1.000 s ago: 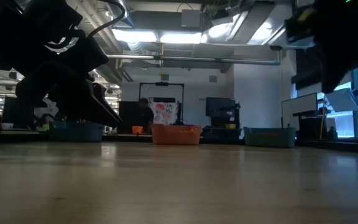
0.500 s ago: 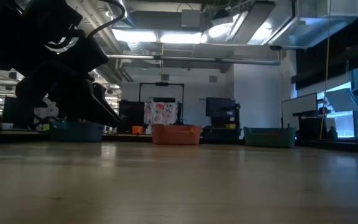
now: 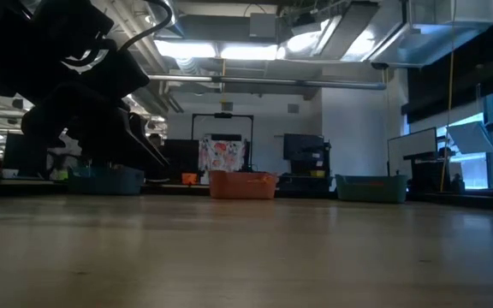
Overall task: Sort rubber bands into baskets
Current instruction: Put the red rubber band into the green bin
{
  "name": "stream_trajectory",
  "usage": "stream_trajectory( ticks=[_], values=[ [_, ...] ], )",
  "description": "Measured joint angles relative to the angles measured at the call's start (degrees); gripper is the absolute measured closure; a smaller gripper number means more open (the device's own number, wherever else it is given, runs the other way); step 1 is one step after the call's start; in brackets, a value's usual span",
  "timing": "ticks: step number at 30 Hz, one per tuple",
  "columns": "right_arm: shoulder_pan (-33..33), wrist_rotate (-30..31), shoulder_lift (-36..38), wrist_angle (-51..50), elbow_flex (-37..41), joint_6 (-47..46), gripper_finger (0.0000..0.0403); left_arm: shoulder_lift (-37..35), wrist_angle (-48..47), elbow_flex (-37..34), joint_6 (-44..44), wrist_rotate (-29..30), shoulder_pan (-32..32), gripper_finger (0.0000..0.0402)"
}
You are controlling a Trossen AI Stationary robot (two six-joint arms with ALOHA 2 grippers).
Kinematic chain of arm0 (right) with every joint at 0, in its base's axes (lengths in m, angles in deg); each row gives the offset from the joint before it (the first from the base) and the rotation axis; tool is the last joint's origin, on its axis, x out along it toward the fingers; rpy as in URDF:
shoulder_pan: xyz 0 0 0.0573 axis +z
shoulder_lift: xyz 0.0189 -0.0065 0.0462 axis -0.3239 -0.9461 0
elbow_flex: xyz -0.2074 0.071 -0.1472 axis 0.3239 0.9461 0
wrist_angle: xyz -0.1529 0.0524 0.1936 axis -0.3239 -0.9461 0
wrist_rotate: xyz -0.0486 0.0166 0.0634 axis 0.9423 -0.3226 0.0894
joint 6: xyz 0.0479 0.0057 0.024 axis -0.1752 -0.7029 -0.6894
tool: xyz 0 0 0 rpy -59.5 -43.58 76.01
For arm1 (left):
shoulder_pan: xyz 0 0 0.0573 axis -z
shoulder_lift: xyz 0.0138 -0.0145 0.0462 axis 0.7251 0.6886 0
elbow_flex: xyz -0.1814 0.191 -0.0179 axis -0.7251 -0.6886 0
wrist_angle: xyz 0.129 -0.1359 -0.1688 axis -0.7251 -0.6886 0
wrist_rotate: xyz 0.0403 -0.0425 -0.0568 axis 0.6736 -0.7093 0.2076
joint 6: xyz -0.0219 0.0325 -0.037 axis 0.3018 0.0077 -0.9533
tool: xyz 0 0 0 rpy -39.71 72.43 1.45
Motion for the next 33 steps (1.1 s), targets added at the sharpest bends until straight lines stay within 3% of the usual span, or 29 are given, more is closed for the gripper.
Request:
stream_trajectory(
  ticks=[12,20,33],
  values=[
    [0.07,0.65,0.27,-1.31,-0.04,1.29,0.0395,0.0,-0.04,0.0,0.04,0.0,0.0,0.0258],
    [-2.17,0.88,4.57,-1.73,0.07,-1.34,0.0392,0.0,-0.07,0.0,0.04,0.0,0.0,0.0258],
    [-15.09,7.46,11.66,-9.81,-0.02,-9.22,0.0398,0.0,-0.02,0.0,0.2,0.0,0.0,0.0258]
  ],
)
